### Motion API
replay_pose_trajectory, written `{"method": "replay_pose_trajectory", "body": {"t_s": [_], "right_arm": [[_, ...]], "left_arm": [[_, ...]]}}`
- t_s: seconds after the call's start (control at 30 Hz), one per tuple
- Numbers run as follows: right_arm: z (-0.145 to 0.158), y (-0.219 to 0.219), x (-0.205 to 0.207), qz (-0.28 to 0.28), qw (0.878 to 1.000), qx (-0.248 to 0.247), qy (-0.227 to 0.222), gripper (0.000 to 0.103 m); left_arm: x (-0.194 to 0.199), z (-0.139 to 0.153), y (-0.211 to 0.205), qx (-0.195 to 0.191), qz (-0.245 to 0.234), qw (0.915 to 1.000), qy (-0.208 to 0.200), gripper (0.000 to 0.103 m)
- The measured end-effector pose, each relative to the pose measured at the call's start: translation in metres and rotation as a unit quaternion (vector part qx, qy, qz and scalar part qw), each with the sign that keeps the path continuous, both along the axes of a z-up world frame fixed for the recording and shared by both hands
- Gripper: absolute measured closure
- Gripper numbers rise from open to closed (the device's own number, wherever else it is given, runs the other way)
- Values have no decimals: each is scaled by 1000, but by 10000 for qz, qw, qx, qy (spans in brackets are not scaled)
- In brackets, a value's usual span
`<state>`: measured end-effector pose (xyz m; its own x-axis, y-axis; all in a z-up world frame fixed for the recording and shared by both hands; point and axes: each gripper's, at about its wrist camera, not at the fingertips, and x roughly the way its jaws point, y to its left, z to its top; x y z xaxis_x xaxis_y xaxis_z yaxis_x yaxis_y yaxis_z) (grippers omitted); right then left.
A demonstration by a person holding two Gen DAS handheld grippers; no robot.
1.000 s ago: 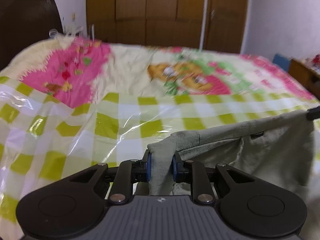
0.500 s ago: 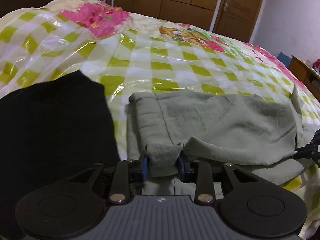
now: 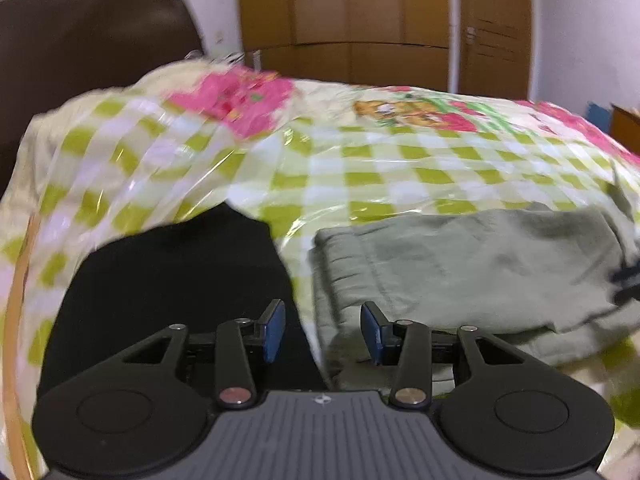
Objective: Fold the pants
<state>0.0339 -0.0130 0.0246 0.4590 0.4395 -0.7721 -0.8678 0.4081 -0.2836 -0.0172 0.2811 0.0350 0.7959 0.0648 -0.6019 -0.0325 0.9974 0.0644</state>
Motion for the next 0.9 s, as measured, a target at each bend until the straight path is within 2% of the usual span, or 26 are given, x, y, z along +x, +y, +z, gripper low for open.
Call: {"method": "replay_pose_trajectory", "body": {"t_s": [0.07, 0.13, 0.2, 0.27, 0.33, 0.43, 0.47, 0.53, 0.57, 0.63, 0.67, 0.73, 0.8, 0.83, 0.9], "right_arm": [[1, 22, 1, 96, 9996, 228, -104, 87], [-1, 49, -3, 342, 9981, 421, -292, 81], [-3, 74, -8, 633, 9955, 529, -474, 68], [-7, 98, -11, 934, 9923, 604, -545, 61], [-15, 122, -14, 1298, 9873, 514, -764, 58], [-26, 155, -18, 1648, 9754, 341, -1421, 56], [-29, 166, -14, 1708, 9734, 263, -1507, 56], [-35, 181, -4, 1739, 9741, 167, -1436, 66], [-34, 185, 1, 1647, 9776, 182, -1298, 98], [-22, 190, 18, 1207, 9890, 402, -759, 101], [-11, 188, 26, 931, 9917, 688, -560, 101], [8, 184, 31, 547, 9903, 1172, -512, 101], [16, 183, 27, 460, 9868, 1490, -425, 101], [10, 187, 22, 573, 9883, 1353, -407, 100], [-20, 199, 8, 907, 9922, 749, -411, 94]], "left_arm": [[-1, -3, -9, 298, -246, 9992, 118, 47], [-4, -7, -11, 396, -398, 9981, 261, 47], [-10, -9, -10, 396, -460, 9976, 338, 46], [-17, -10, -7, 404, -422, 9976, 361, 45], [-22, -13, -2, 328, -344, 9982, 362, 45], [-28, -16, 8, 107, -192, 9992, 325, 45], [-30, -17, 10, 68, -162, 9994, 301, 45], [-34, -16, 14, 26, -120, 9996, 236, 45], [-36, -14, 17, -19, -105, 9998, 192, 45], [-40, -12, 21, -87, -30, 9999, 105, 44], [-43, -11, 23, -118, 21, 9999, 66, 44], [-46, -10, 26, -197, 90, 9998, 27, 44], [-48, -11, 26, -212, 118, 9997, 63, 44], [-49, -11, 25, -184, 119, 9997, 94, 44], [-51, -10, 23, -146, 123, 9998, 105, 44]]}}
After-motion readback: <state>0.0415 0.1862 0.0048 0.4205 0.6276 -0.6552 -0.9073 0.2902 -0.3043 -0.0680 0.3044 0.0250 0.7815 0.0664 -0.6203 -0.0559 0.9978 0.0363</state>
